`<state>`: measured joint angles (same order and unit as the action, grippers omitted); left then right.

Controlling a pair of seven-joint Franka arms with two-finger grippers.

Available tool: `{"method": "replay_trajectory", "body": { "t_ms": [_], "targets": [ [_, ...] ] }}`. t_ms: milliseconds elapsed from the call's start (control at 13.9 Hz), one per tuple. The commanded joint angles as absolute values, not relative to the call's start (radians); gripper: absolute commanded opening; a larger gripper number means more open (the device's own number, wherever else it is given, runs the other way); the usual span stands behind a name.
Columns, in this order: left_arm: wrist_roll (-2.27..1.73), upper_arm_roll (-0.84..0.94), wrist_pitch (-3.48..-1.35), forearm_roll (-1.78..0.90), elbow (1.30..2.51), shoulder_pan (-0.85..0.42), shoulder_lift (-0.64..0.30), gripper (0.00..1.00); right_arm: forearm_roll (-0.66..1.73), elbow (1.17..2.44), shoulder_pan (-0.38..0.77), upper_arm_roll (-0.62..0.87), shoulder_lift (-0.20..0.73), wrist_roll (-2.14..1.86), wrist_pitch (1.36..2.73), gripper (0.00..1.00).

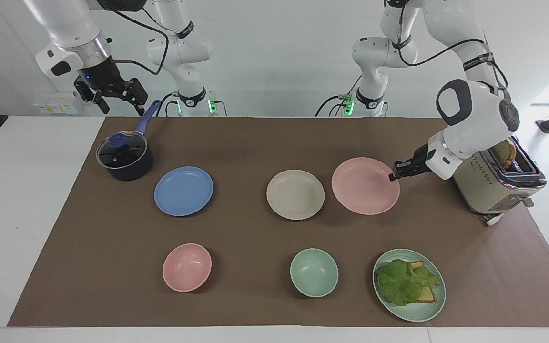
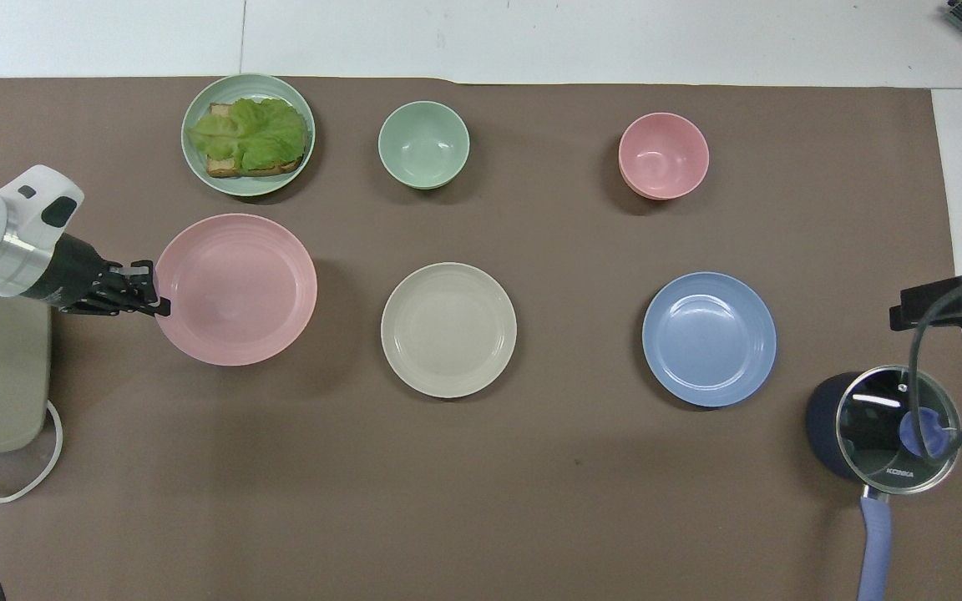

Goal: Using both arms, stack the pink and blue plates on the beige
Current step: 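Carry the pink bowl onto the beige plate and release it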

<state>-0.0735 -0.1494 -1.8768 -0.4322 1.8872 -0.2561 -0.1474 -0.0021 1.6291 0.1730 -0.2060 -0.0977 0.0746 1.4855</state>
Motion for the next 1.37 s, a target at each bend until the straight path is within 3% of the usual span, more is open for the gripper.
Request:
{"method": "replay_trajectory", "body": {
  "t_ms": [0,505,1299],
  "targets": [
    [-0.174,-0.163,-1.983,-0.457,1.973,-0.383,-0.094,0.00,0.020,1.638,0.163,-0.204,-0.110,0.058,1.483,1.00],
    [-0.331,-0.163,-2.247,-0.482,2.107,-0.600,-0.120,0.00,0.020,1.638,0.163,-0.204,-0.110,0.058,1.483,1.00],
    [-0.345,-0.164,-2.290,-0.486,2.125,-0.617,-0.130,0.00,0.020,1.638,0.163,-0.204,-0.110,0.058,1.483,1.00]
  ]
}}
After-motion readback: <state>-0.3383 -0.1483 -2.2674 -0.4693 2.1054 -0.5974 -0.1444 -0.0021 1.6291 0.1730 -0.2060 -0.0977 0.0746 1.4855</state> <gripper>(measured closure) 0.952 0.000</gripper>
